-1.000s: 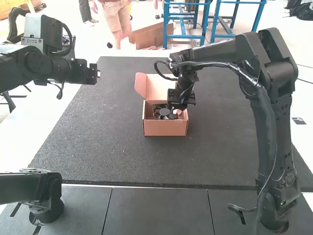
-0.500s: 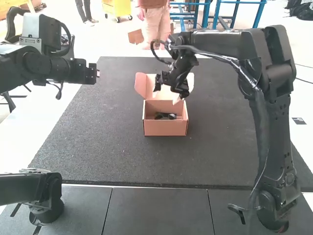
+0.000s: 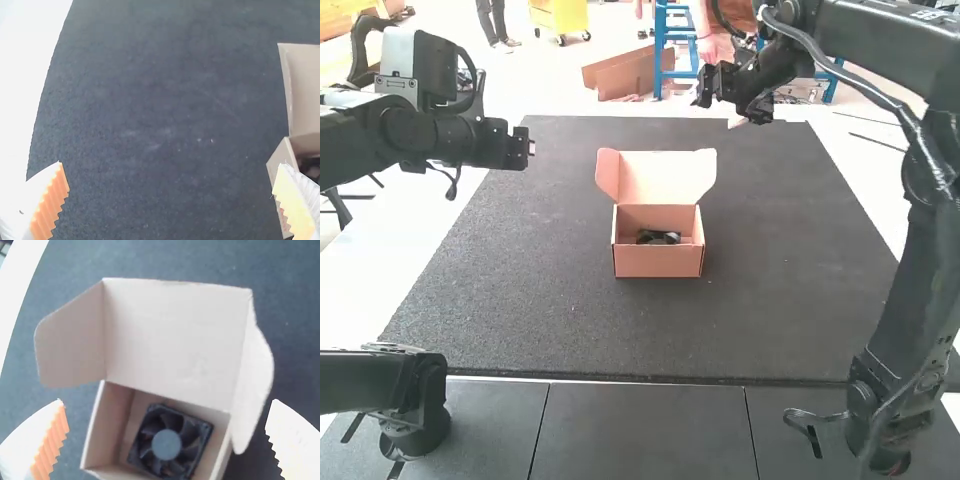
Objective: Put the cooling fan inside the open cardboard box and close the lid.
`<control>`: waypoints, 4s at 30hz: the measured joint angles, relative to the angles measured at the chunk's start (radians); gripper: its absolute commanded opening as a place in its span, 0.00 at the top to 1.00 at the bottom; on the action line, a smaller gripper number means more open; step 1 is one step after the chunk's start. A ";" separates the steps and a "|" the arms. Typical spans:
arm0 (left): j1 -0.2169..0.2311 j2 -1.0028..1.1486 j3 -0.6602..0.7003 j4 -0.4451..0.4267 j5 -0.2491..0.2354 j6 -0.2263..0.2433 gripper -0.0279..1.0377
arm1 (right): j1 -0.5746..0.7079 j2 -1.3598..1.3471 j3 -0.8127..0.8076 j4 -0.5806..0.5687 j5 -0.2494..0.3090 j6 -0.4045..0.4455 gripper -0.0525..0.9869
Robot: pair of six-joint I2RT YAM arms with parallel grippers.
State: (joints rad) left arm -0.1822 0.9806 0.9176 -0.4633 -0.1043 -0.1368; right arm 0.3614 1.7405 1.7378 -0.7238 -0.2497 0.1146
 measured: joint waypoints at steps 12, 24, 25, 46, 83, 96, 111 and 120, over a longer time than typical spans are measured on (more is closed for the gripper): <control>-0.019 0.180 0.000 0.122 0.000 -0.005 0.07 | -0.011 -0.267 -0.520 0.471 0.097 -0.082 0.08; -0.019 0.475 0.121 0.275 -0.021 -0.010 0.07 | -0.036 -0.159 -0.541 0.516 0.090 -0.082 0.08; -0.019 0.498 0.134 0.284 -0.024 -0.010 0.07 | -0.039 -0.142 -0.532 0.514 0.089 -0.082 0.08; -0.126 0.703 0.301 0.313 -0.018 -0.031 0.06 | -0.069 0.076 -0.270 0.274 -0.071 -0.077 0.08; -0.178 0.703 0.304 0.302 0.027 -0.051 0.06 | -0.065 0.100 -0.232 0.290 -0.122 -0.063 0.96; -0.190 0.703 0.304 0.193 0.030 -0.063 0.06 | 0.011 0.055 -0.288 0.242 -0.130 -0.075 0.96; -0.230 0.627 0.217 0.186 0.030 -0.067 0.06 | 0.040 -0.024 -0.424 0.223 -0.129 -0.075 0.96; -0.244 0.536 0.119 0.187 0.030 -0.067 0.06 | 0.053 -0.066 -0.516 0.224 -0.114 -0.079 0.97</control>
State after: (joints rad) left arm -0.4263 1.5169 1.0370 -0.2760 -0.0742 -0.2035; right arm 0.4141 1.6749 1.2221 -0.4995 -0.3634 0.0360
